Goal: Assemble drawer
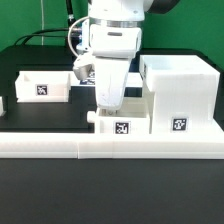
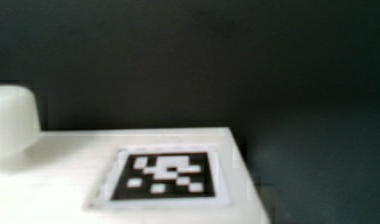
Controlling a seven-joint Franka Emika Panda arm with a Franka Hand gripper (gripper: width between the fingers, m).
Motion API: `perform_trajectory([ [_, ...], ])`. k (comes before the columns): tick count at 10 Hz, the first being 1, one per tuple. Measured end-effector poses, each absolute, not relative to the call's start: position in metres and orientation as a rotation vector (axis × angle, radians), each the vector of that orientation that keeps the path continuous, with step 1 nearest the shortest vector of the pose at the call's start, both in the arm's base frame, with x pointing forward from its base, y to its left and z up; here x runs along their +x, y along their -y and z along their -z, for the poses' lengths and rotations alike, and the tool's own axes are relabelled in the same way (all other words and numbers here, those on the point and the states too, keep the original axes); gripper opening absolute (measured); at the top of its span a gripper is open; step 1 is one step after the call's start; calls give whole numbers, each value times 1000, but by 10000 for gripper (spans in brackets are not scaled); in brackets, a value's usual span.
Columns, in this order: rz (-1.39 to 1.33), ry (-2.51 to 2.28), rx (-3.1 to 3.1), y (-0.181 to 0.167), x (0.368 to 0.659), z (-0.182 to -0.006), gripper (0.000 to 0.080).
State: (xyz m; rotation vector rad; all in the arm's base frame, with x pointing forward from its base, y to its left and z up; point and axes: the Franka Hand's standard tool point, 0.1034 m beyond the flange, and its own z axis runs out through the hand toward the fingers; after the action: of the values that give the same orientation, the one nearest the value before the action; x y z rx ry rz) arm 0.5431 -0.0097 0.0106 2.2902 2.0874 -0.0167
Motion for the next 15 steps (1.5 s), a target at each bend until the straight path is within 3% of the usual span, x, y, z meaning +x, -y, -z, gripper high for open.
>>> perform_trajectory([
  [15,67,-2136,2253,9,543,-11,42],
])
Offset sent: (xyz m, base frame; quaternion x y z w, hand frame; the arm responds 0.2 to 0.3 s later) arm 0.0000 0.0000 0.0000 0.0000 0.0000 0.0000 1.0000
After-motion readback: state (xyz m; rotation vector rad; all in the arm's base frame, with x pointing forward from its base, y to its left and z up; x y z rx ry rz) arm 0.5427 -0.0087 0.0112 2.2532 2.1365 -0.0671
